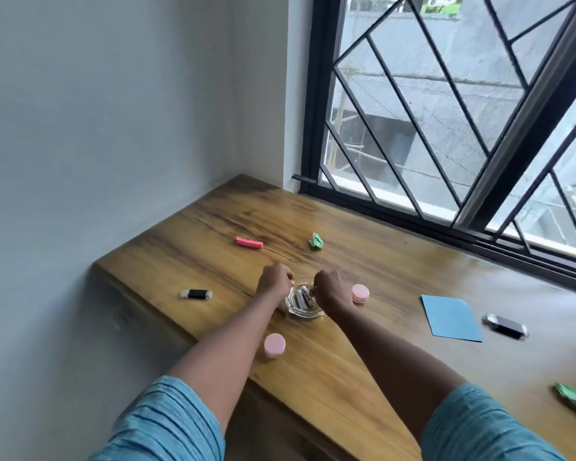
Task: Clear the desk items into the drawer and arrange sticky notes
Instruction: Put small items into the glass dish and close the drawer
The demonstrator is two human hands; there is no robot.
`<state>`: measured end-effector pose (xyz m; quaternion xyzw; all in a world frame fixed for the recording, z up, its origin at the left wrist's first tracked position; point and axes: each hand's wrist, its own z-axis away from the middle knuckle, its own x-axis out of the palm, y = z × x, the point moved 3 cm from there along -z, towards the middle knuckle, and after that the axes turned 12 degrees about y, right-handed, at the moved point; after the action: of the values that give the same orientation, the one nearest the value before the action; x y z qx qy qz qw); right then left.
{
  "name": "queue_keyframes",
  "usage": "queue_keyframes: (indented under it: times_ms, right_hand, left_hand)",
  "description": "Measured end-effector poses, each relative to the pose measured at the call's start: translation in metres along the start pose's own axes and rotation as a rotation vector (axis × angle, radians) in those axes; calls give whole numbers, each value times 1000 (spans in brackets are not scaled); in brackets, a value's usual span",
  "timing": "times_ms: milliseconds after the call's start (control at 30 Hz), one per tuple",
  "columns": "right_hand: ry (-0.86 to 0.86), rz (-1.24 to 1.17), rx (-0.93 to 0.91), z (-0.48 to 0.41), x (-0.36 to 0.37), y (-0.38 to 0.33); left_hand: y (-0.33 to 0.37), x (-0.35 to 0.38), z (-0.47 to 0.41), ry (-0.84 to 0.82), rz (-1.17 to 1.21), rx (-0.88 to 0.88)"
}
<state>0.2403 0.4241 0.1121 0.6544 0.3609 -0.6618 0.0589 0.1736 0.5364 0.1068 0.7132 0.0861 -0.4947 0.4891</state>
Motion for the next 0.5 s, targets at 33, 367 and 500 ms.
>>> queue_keyframes:
  times_ms: [33, 367, 500]
  right_hand:
    - [1, 20, -10, 2, 0, -2]
    - [-62, 68, 31, -4, 6, -9]
    - [-89, 44, 31, -8, 7, -11]
  left_hand:
    - [-1, 0, 3, -6, -9, 7]
    - [2, 1, 4, -20, -40, 53]
    - [2, 5, 5, -20, -55, 47]
